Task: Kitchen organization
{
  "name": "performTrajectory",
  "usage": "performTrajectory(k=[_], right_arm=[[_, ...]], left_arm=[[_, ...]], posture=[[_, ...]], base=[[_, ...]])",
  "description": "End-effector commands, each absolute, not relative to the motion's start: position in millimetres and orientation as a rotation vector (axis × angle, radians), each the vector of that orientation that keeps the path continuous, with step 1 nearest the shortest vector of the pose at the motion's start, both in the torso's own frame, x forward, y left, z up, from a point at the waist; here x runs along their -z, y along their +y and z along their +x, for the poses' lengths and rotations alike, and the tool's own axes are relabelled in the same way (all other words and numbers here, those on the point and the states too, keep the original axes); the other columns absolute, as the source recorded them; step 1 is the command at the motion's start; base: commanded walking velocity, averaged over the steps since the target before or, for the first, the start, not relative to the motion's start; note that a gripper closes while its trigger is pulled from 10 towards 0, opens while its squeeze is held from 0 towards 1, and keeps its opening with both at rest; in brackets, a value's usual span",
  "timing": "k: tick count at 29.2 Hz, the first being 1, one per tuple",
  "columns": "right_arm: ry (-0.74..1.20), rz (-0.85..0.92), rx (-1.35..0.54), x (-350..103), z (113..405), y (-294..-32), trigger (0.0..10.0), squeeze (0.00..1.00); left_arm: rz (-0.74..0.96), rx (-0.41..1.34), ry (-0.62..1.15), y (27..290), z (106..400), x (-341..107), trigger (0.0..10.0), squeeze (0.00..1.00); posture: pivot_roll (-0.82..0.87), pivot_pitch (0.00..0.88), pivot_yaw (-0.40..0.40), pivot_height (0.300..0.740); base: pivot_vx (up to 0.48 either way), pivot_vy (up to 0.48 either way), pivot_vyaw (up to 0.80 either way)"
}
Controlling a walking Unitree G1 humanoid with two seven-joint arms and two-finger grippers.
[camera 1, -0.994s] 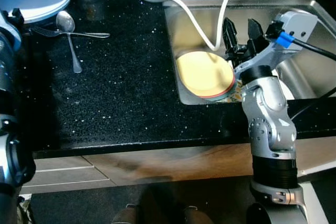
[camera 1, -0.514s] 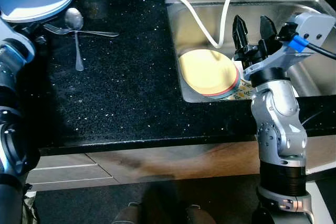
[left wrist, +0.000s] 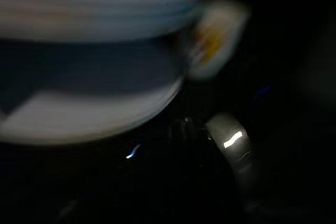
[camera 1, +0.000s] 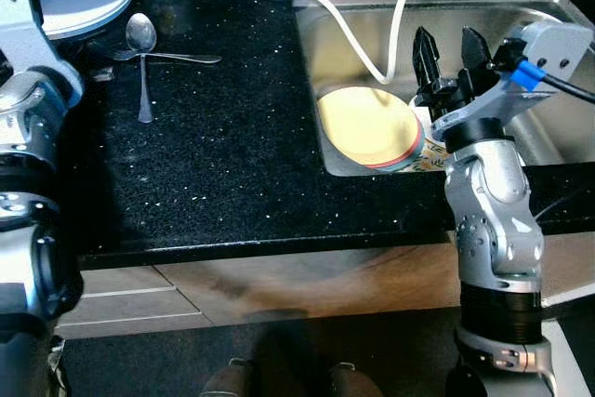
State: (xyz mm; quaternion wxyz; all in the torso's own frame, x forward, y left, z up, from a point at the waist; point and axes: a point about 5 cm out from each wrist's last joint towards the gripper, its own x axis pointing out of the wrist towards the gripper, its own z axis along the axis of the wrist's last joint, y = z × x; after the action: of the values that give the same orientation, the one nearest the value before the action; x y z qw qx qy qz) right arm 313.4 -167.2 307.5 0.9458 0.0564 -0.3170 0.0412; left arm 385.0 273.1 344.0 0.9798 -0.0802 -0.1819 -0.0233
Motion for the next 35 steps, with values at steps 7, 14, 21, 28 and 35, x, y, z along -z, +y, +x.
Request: performTrajectory(k=[7,14,21,28,35], right_arm=[[-0.671,0.101,-0.058,-310.1,314.0,-174.1,10.0,0.0],[-0.718,0.098,-0.038,-321.5,308.7,-179.5,10.0,0.0],[-0.766,0.145,-0.256,-329.8,293.3,-164.5,10.0,0.0],[-0.753,0.129,-0.269,-324.3,296.3,-159.9,10.0,0.0],[-0.745,0.135,-0.267,-322.3,293.9,-159.8,10.0,0.0]], left_arm=[[-0.312,0.561,-0.608,194.8,359.0,-394.7,10.0,0.0],[-0.345,0.797,-0.564,126.5,357.2,-375.9,10.0,0.0],[-0.28,0.803,-0.512,124.4,350.4,-362.6,10.0,0.0],[-0.266,0.012,-0.114,221.7,405.7,-314.0,10.0,1.0],[-0.279,-0.236,-0.027,274.8,400.7,-294.1,10.0,1.0]], posture=[[0.05,0.144,0.008,0.74],[0.01,0.11,0.016,0.74],[0.0,0.073,0.023,0.74],[0.01,0.061,0.021,0.74],[0.01,0.064,0.028,0.74]], base=[[0.0,0.0,0.0],[0.0,0.0,0.0],[0.0,0.0,0.0],[0.0,0.0,0.0],[0.0,0.0,0.0]])
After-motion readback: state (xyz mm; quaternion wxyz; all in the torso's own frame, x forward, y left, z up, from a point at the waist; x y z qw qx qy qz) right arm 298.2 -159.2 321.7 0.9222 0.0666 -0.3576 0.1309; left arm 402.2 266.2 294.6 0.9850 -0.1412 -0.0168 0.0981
